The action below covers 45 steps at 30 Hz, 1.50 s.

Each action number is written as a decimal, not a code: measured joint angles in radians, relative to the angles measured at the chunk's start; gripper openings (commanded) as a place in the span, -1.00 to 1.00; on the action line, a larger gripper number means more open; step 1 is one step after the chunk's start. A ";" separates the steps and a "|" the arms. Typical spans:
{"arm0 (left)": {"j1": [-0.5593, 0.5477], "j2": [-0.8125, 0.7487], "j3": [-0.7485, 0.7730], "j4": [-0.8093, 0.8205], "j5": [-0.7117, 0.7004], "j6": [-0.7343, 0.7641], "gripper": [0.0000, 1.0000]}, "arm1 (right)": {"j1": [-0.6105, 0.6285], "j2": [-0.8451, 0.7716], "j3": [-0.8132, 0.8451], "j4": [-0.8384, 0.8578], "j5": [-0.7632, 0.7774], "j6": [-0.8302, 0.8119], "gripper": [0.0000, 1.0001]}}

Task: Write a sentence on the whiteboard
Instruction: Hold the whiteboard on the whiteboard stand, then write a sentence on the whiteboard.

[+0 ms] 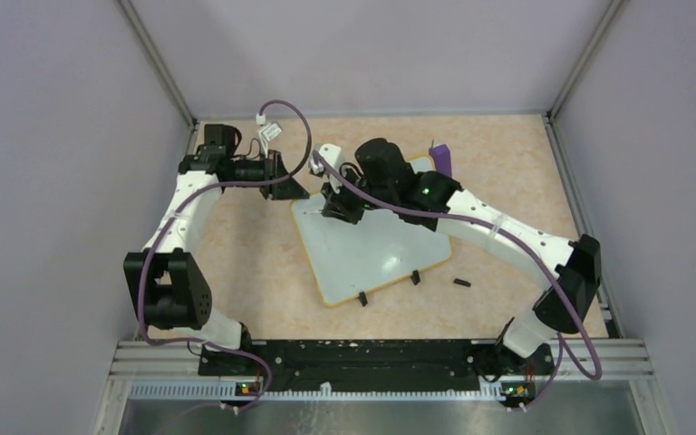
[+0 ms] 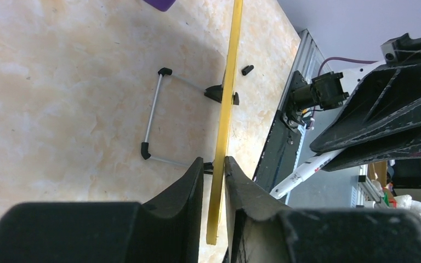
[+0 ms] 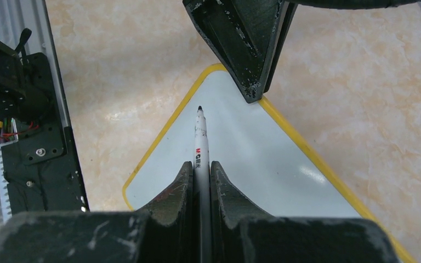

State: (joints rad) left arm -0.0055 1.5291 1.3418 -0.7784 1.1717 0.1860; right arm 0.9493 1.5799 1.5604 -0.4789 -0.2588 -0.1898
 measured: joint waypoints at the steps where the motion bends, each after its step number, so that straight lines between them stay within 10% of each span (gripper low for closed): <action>1: 0.000 0.000 -0.004 0.000 0.002 0.000 -0.63 | 0.002 0.004 0.000 0.000 0.002 0.001 -1.00; 16: -0.002 0.000 -0.022 0.027 0.044 -0.001 -1.00 | 0.004 0.037 0.030 0.007 0.020 0.016 -1.00; 45: -0.002 0.000 -0.022 0.037 0.043 -0.001 -1.00 | 0.005 0.086 0.042 0.033 0.048 0.017 -1.00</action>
State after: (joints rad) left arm -0.0074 1.5291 1.3197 -0.7410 1.2148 0.1852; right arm 0.9539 1.6657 1.6020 -0.4458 -0.2104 -0.1726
